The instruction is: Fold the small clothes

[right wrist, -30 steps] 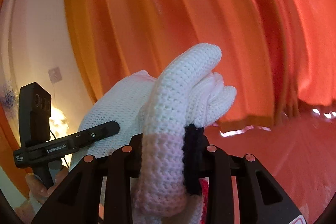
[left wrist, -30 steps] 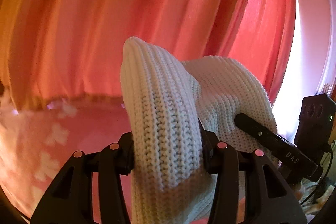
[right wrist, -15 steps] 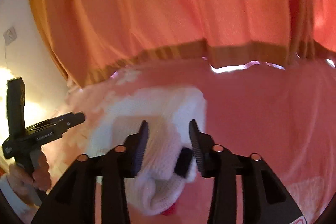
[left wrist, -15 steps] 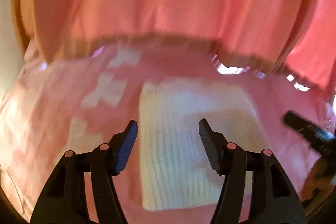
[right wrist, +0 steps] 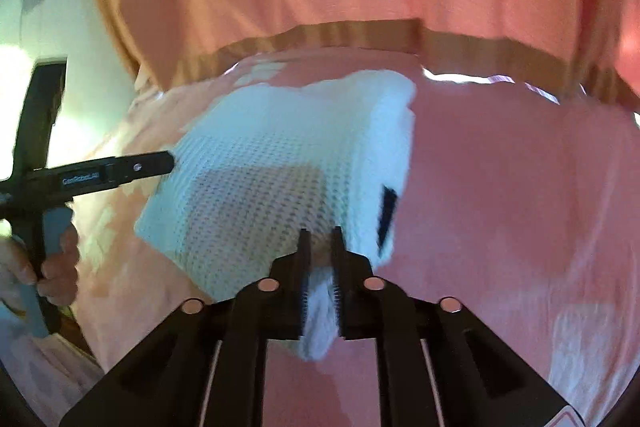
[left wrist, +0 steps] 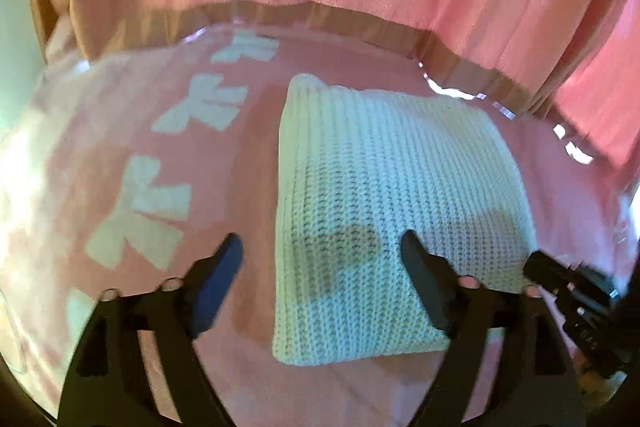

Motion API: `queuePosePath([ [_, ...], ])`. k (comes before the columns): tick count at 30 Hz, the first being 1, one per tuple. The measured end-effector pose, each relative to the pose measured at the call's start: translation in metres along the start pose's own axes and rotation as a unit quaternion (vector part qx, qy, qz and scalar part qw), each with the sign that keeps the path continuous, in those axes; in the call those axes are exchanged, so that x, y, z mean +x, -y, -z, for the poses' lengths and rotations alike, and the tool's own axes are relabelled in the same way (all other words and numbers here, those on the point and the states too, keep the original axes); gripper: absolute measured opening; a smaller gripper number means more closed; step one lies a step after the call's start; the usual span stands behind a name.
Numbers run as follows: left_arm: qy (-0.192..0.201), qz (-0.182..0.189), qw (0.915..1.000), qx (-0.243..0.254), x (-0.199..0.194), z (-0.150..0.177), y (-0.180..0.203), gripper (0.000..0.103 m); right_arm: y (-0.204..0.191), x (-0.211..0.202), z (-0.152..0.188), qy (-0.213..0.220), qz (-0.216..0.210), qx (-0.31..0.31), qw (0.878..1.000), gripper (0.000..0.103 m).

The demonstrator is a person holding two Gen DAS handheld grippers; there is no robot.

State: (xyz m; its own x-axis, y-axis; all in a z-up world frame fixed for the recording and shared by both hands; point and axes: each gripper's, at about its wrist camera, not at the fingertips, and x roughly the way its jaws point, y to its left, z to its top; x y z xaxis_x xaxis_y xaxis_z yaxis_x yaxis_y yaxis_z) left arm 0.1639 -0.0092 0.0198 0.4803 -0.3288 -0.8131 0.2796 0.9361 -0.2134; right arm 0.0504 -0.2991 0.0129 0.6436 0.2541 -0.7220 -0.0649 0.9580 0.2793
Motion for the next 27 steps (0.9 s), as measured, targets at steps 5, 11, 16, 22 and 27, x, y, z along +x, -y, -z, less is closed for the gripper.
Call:
queuePosePath([
  [5, -0.040, 0.011, 0.9984, -0.040, 0.017, 0.009, -0.022, 0.089, 0.003, 0.015, 0.020, -0.036, 0.004, 0.034, 0.999, 0.069],
  [11, -0.123, 0.084, 0.9855, -0.080, 0.044, 0.024, -0.025, 0.041, 0.007, 0.048, 0.024, -0.074, -0.072, 0.088, 0.991, 0.019],
  [16, -0.113, 0.106, 0.9864, -0.055, 0.016, 0.032, 0.003, 0.024, 0.011, -0.001, -0.006, -0.017, -0.060, 0.054, 0.997, 0.018],
  [22, -0.115, 0.028, 0.9930, -0.005, 0.019, 0.052, 0.029, 0.033, 0.025, 0.024, 0.024, -0.085, -0.025, 0.081, 0.993, 0.025],
  [27, -0.041, 0.022, 0.9987, -0.023, -0.024, 0.043, 0.034, 0.034, -0.009, -0.038, -0.007, 0.036, 0.007, 0.026, 0.999, 0.020],
])
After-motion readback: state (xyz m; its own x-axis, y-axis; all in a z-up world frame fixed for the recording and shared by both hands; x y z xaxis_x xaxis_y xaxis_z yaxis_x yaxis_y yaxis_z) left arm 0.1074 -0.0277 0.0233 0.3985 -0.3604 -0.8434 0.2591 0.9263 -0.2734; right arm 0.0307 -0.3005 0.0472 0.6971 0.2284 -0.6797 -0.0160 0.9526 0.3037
